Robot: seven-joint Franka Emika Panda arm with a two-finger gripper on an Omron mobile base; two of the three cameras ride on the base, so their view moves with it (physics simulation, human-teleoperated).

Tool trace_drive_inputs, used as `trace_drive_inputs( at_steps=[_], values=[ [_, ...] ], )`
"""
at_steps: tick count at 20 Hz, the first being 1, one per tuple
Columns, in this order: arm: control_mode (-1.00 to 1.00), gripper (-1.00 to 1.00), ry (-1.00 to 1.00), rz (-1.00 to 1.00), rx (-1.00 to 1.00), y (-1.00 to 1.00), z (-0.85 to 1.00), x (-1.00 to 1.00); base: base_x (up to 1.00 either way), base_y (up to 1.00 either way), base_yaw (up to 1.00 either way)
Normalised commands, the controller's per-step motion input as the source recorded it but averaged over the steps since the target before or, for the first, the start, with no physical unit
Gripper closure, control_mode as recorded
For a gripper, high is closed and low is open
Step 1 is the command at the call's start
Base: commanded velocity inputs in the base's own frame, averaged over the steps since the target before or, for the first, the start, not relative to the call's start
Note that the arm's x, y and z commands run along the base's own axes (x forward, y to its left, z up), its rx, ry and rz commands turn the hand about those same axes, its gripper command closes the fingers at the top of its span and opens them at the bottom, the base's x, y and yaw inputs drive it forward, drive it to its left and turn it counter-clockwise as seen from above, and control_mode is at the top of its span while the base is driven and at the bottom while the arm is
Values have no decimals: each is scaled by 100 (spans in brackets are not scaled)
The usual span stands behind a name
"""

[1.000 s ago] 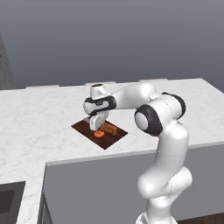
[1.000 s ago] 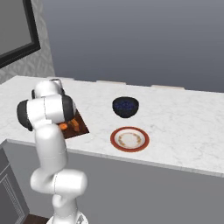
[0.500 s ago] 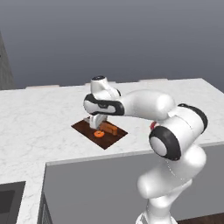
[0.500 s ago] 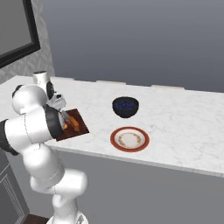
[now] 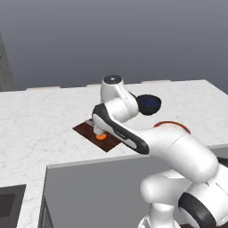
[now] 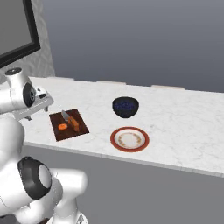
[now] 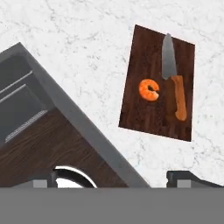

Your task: Pick up the knife from the drawer and place it on the cutting board. Then place the meat from the plate to the cutting board.

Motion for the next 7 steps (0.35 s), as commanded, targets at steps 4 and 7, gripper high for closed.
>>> trace_drive_inputs(
  at_steps=[4, 7],
  values=[
    [-100, -100, -24, 0, 12, -8, 91, -99, 0, 0, 0],
    [-100, -100, -25, 0, 8, -4, 85, -100, 0, 0, 0]
  ],
)
